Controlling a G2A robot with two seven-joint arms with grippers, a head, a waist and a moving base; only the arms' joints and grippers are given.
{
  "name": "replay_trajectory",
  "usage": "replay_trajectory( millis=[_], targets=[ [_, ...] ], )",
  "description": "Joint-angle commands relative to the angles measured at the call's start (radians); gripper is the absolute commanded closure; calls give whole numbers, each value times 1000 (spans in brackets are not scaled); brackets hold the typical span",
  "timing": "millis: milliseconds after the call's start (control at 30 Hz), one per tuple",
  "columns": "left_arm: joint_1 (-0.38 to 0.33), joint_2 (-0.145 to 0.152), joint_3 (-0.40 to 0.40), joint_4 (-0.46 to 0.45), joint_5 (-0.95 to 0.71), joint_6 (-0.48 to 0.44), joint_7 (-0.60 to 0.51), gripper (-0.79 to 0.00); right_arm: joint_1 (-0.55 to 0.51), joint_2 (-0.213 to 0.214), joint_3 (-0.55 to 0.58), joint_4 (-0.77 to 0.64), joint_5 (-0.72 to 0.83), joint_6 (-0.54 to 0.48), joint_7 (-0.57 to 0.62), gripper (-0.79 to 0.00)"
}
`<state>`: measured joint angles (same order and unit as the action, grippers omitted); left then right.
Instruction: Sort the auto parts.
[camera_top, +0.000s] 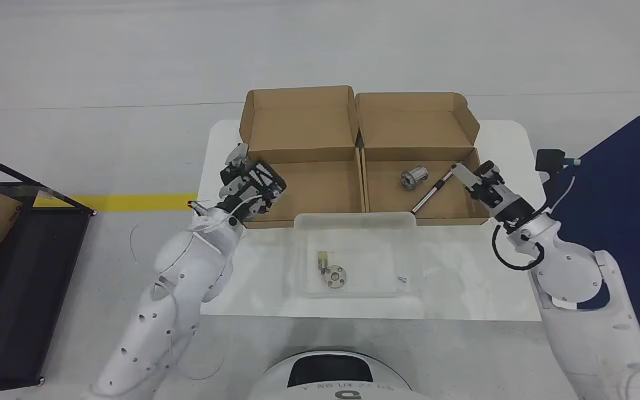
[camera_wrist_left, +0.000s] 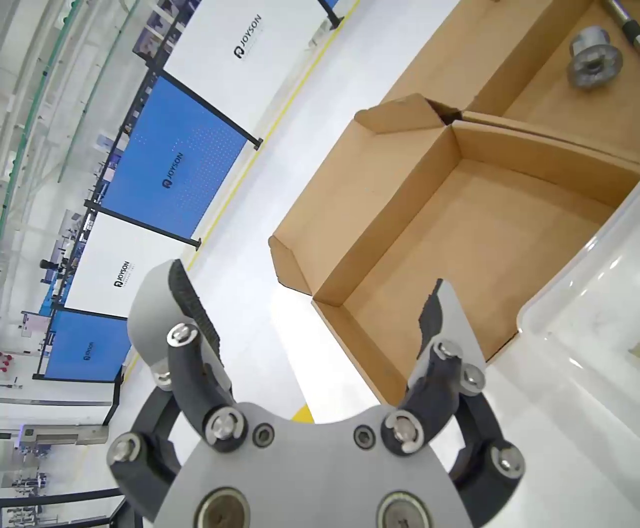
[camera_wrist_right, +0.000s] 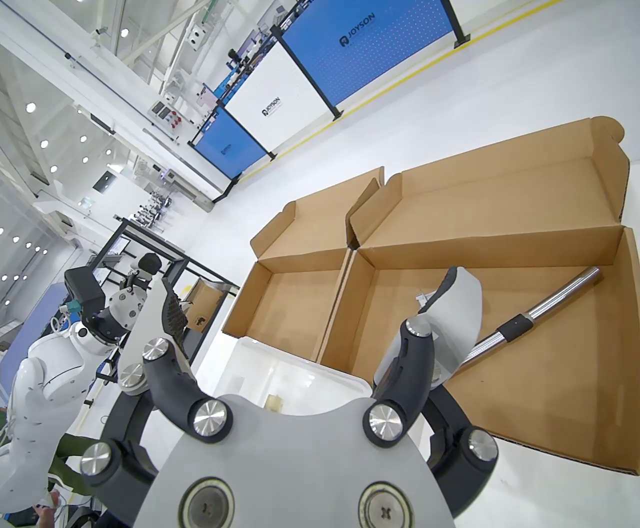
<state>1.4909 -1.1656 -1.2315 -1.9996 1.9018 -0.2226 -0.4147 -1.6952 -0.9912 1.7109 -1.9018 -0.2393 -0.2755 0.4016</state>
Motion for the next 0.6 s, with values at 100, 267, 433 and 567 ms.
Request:
replay_trajectory(
  millis=[100, 267, 433, 567],
  targets=[
    [-17, -1, 63, 12, -191, -263, 93, -785, 0, 0, 0, 0, 0, 0, 0, -785],
    [-150, -9, 151, 96, -359, -543, 80, -785, 0, 0, 0, 0, 0, 0, 0, -785],
    [-314, -43, 311, 240, -480, -648, -73, -785, 0, 0, 0, 0, 0, 0, 0, -785],
    [-415, -83, 452, 355, -506, -620, -148, -785, 0, 0, 0, 0, 0, 0, 0, -785]
  ],
)
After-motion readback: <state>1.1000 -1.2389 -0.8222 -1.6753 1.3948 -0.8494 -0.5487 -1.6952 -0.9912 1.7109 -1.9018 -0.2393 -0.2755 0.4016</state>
